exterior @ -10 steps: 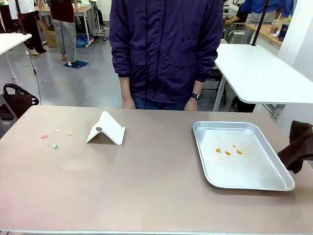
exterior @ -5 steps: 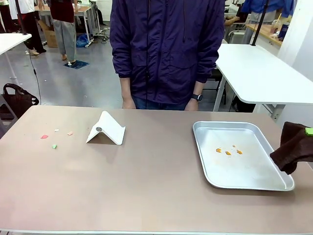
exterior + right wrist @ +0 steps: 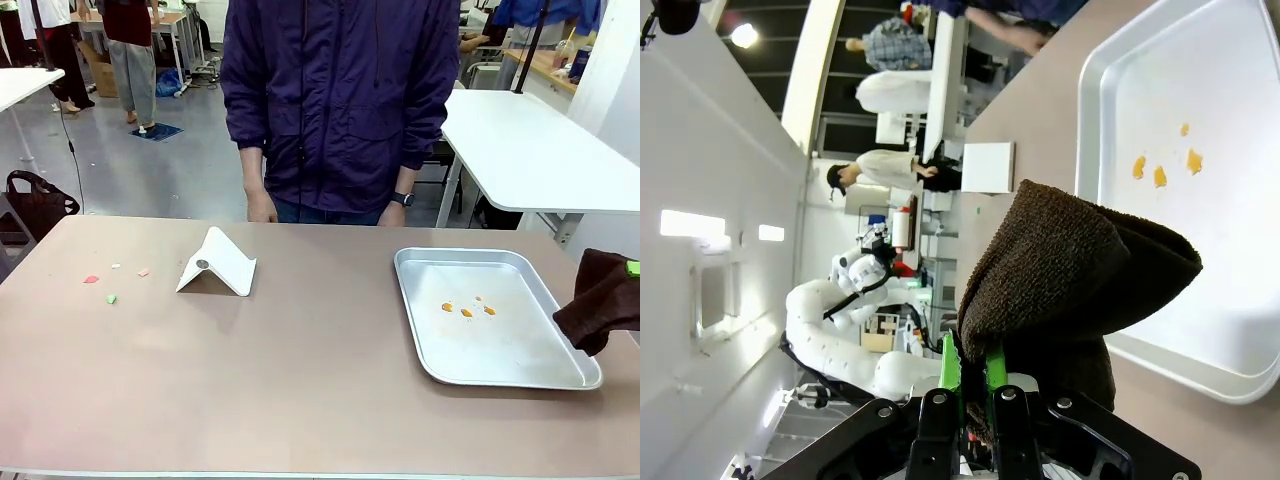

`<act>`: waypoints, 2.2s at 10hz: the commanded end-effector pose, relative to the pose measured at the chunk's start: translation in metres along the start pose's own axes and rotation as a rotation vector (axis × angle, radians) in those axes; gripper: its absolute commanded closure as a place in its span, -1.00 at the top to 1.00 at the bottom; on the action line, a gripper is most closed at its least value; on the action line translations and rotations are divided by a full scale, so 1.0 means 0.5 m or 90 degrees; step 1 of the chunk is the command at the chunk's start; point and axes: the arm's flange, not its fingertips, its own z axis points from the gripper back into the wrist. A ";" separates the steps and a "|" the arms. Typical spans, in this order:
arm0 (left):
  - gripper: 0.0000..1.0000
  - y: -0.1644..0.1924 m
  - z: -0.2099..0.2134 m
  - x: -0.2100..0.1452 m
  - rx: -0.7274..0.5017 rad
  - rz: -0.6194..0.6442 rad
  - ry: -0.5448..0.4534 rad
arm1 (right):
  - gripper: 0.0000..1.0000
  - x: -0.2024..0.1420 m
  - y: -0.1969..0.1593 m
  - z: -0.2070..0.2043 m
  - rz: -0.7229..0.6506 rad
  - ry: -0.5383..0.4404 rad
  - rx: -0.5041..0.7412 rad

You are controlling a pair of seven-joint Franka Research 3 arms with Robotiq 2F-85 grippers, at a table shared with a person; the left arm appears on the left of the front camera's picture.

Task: Clean the surface of the table.
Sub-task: If a person points to the right, clean the right side of the table with your right hand, and if they point to the left, clean the left side with your left hand.

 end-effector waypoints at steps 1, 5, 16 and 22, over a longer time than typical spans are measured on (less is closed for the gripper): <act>-0.83 -0.007 0.005 -0.003 -0.011 -0.005 0.008 | -1.00 -0.004 0.014 0.006 -0.003 0.005 0.000; -0.83 -0.007 0.005 -0.003 -0.011 -0.005 0.008 | -1.00 -0.004 0.014 0.006 -0.003 0.005 0.000; -0.60 -0.015 -0.028 -0.015 0.025 -0.022 -0.034 | -1.00 -0.004 0.014 0.006 -0.003 0.005 0.000; -0.60 -0.007 -0.169 -0.043 0.196 -0.124 -0.144 | -1.00 -0.004 0.014 0.006 -0.003 0.005 0.000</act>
